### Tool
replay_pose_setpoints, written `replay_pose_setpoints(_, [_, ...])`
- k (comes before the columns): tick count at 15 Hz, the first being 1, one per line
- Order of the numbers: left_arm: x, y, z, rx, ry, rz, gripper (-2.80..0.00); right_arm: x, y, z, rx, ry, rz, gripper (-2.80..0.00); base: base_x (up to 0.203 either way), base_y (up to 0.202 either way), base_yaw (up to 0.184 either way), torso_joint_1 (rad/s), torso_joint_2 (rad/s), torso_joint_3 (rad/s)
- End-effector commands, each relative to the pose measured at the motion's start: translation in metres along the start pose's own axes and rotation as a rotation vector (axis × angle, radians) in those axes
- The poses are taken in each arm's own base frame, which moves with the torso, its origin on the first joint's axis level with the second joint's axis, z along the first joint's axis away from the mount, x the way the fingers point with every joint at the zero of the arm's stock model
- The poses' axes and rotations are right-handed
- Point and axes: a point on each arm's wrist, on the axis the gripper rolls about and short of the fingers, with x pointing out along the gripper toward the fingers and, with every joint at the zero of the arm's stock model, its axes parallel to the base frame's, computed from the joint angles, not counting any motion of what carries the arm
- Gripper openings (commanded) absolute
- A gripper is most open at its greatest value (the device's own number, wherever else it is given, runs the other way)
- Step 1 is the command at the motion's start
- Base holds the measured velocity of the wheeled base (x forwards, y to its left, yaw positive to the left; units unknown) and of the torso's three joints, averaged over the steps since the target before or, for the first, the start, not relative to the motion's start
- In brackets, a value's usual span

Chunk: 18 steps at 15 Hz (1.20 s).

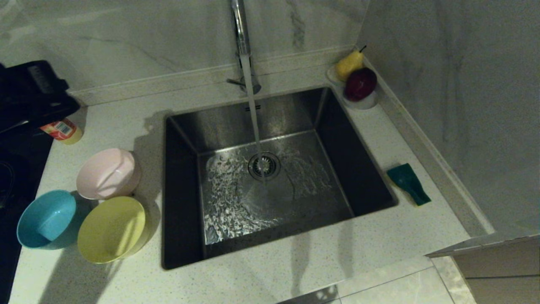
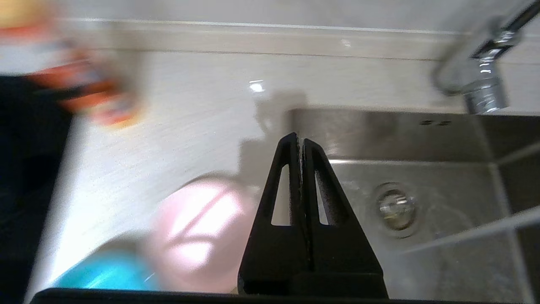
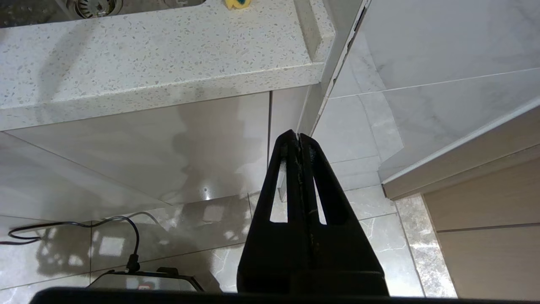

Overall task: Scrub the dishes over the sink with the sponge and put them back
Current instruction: Pick up a bowl and the sponge

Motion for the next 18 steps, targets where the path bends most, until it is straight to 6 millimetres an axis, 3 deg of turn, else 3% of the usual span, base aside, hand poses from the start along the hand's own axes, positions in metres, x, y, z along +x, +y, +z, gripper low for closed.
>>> replay_pose_setpoints(1, [-0.070,0.036,0.000,-0.044,-0.101,0.030,-2.80,0.000,0.000,0.000,0.000,0.001,0.000,-2.80,0.000,0.000,0.000,0.000,0.00,0.000])
replay_pose_setpoints(5, [-0.127,0.071,-0.032,-0.056,-0.162,0.118,-2.80,0.000,0.000,0.000,0.000,0.001,0.000,-2.80,0.000,0.000,0.000,0.000,0.00,0.000])
replay_pose_setpoints(9, [-0.165,0.091,-0.074,-0.012,-0.201,0.210,-2.80,0.000,0.000,0.000,0.000,0.001,0.000,-2.80,0.000,0.000,0.000,0.000,0.00,0.000])
replay_pose_setpoints(14, [-0.196,0.103,-0.114,0.021,-0.189,0.259,-2.80,0.000,0.000,0.000,0.000,0.000,0.000,-2.80,0.000,0.000,0.000,0.000,0.00,0.000])
replay_pose_setpoints(18, [-0.212,0.112,-0.160,0.027,-0.157,0.222,-2.80,0.000,0.000,0.000,0.000,0.001,-0.001,-2.80,0.000,0.000,0.000,0.000,0.00,0.000])
